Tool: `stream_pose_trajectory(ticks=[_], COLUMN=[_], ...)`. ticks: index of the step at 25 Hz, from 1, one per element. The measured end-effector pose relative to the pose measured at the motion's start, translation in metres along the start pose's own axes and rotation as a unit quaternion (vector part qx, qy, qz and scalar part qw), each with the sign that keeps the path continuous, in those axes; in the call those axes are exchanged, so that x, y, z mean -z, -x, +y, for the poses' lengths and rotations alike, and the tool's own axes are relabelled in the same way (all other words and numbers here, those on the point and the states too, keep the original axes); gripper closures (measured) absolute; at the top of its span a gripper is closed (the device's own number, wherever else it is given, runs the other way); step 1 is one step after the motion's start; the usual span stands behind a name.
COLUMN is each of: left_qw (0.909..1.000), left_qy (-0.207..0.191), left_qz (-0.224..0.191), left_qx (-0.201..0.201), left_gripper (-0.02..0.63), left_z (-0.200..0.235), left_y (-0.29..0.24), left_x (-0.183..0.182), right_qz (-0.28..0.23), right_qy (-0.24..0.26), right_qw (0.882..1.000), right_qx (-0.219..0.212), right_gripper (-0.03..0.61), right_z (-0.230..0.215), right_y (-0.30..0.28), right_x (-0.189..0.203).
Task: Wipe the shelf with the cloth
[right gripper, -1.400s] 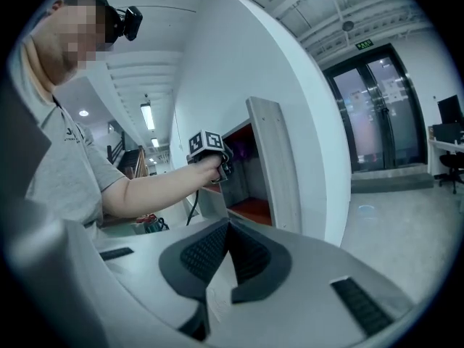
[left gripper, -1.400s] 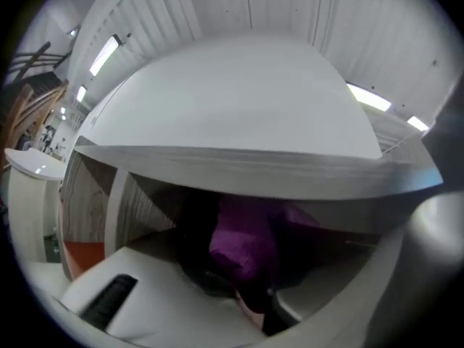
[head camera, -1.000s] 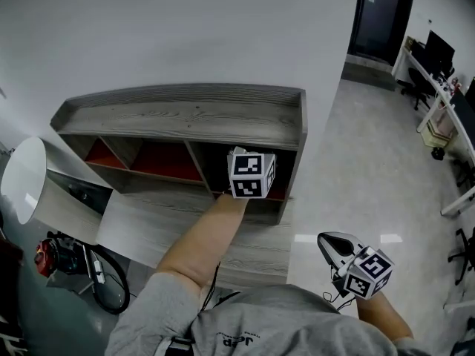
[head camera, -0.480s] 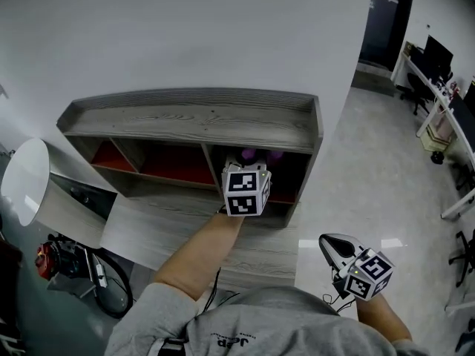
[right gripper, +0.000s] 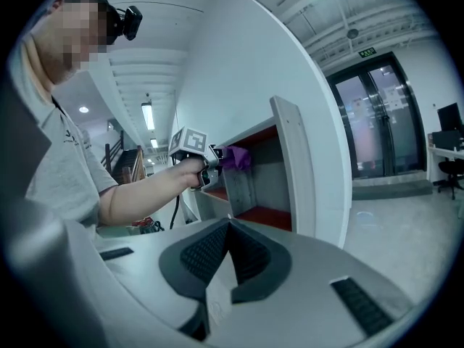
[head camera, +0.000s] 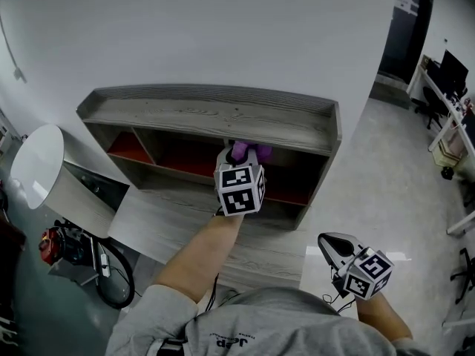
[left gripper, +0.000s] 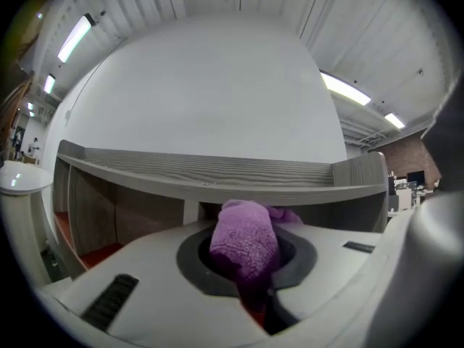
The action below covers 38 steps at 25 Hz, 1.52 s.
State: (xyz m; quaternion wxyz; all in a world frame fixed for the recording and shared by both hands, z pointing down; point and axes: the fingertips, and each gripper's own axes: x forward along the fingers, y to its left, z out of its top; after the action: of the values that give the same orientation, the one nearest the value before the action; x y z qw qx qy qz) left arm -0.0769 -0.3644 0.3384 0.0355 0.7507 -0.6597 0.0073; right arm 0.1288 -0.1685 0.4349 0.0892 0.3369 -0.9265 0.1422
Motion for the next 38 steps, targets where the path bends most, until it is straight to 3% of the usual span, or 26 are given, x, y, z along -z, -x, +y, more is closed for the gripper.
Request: stream_pose_trajectory(ticks=[4, 10, 13, 18, 24, 29, 34, 38], left_qw=[0.9983, 0.9828, 0.9815, 0.9828, 0.9788, 0.971, 0.9633, 0.946], left_qy=[-0.026, -0.055, -0.063, -0.05, 0.001, 0.073, 0.072, 0.082], left_qz=[0.003, 0.006, 0.007, 0.01, 0.02, 0.023, 0.035, 0.058], left_qx=[0.051, 0.176, 0.18, 0.177, 0.204, 0.227, 0.256, 0.308], left_gripper=[0.557, 0.557, 0.557, 0.554, 0.551, 0.552, 0.552, 0.554], left_z=[-0.041, -0.163, -0.181, -0.175, -0.131, -0.032, 0.062, 0.113], left_y=[-0.007, -0.004, -0.002, 0.005, 0.066, 0.139, 0.215, 0.266], left_x=[0.0, 0.005, 0.006, 0.008, 0.03, 0.052, 0.087, 0.114], right_qz=[-0.003, -0.011, -0.018, -0.028, -0.041, -0.049, -0.056, -0.067], right_qy=[-0.003, -0.012, -0.013, -0.011, -0.008, -0.005, -0.005, -0.025], right_qw=[1.0, 0.999, 0.998, 0.999, 0.999, 0.999, 0.998, 0.997], right_qx=[0.022, 0.049, 0.052, 0.04, 0.001, -0.022, 0.003, 0.035], right_gripper=[0.557, 0.557, 0.557, 0.557, 0.557, 0.557, 0.557, 0.557], right_z=[-0.011, -0.021, -0.024, -0.027, -0.027, 0.011, 0.058, 0.099], right_y=[0.018, 0.049, 0.064, 0.079, 0.069, 0.034, -0.008, -0.034], right_x=[0.001, 0.007, 0.009, 0.009, 0.014, 0.018, 0.017, 0.019])
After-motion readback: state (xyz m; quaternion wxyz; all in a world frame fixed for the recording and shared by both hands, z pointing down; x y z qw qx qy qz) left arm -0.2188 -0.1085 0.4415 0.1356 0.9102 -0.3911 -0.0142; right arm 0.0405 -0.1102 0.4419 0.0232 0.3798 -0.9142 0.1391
